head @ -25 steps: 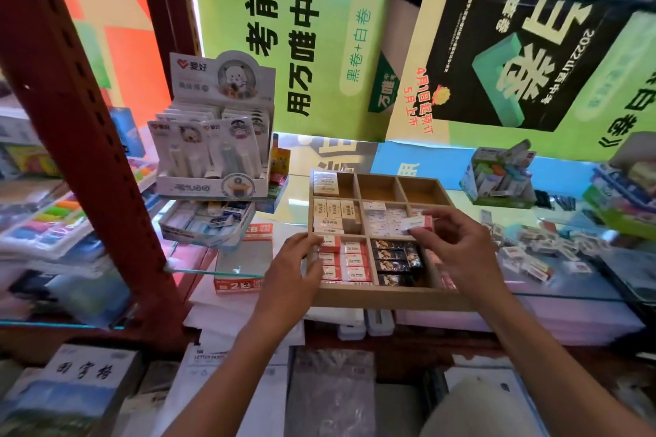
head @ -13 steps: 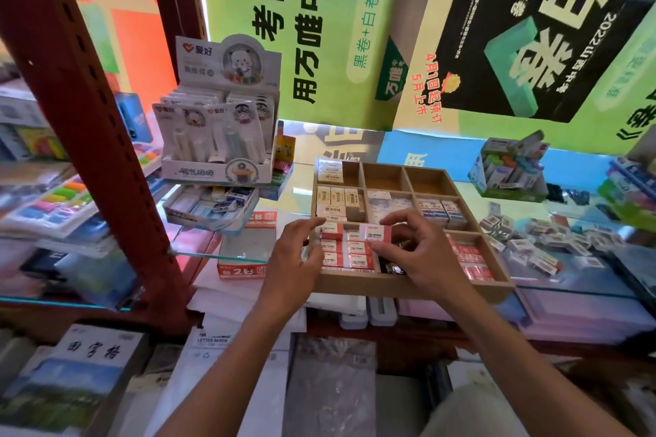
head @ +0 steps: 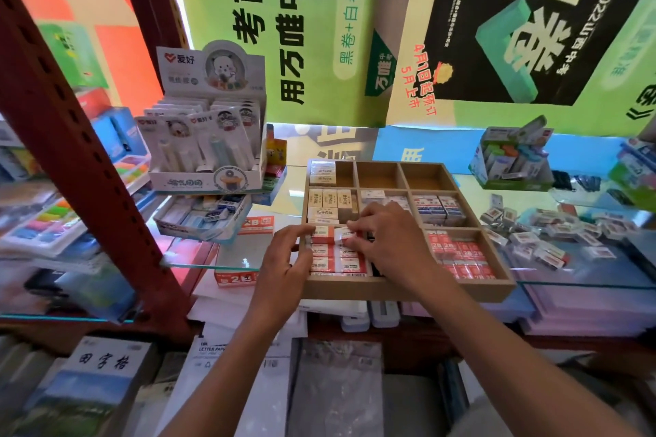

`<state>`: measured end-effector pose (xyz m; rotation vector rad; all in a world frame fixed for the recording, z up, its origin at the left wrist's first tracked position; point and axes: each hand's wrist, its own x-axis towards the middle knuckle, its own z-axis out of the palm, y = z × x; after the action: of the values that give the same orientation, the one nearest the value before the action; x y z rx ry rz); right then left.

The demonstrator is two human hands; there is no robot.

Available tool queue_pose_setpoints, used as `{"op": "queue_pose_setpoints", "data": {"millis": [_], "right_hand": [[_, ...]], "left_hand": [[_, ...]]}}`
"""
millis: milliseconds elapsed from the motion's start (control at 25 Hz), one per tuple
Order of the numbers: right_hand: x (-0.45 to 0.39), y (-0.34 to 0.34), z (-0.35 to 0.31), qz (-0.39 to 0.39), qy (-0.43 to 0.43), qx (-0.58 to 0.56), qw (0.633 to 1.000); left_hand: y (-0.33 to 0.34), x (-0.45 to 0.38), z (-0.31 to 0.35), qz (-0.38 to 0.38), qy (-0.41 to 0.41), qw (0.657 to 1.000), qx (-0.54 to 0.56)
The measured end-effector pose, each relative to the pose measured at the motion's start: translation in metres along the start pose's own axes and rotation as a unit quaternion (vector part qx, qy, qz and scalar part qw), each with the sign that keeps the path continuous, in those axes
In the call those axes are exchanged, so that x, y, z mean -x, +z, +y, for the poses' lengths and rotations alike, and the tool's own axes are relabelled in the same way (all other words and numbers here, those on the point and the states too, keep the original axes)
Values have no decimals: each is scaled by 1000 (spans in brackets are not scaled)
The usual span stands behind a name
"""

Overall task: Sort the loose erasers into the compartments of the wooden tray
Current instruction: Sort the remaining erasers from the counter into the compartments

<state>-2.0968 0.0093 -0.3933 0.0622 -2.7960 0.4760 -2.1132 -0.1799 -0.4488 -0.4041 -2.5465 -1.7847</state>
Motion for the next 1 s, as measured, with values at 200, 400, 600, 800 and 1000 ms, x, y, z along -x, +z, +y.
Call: {"op": "queue_pose_setpoints", "data": {"millis": [200,400,600,800,1000], "right_hand": [[6,-1,-1,19,45,-81,995],[5,-5,2,-16,59,-100,993],[2,-13,2,-45,-7,-11,999],[8,-10,15,-45,23,-160,986],[5,-6,7,-47,-7,-63,997]], "left_hand": [[1,1,5,0,-8,1000,-4],[0,1,5,7,-1,1000,8],[1,1,9,3,-8,1000,9],[2,2,9,5,-11,1000,11],[2,1,7,10,-12,1000,5]]}}
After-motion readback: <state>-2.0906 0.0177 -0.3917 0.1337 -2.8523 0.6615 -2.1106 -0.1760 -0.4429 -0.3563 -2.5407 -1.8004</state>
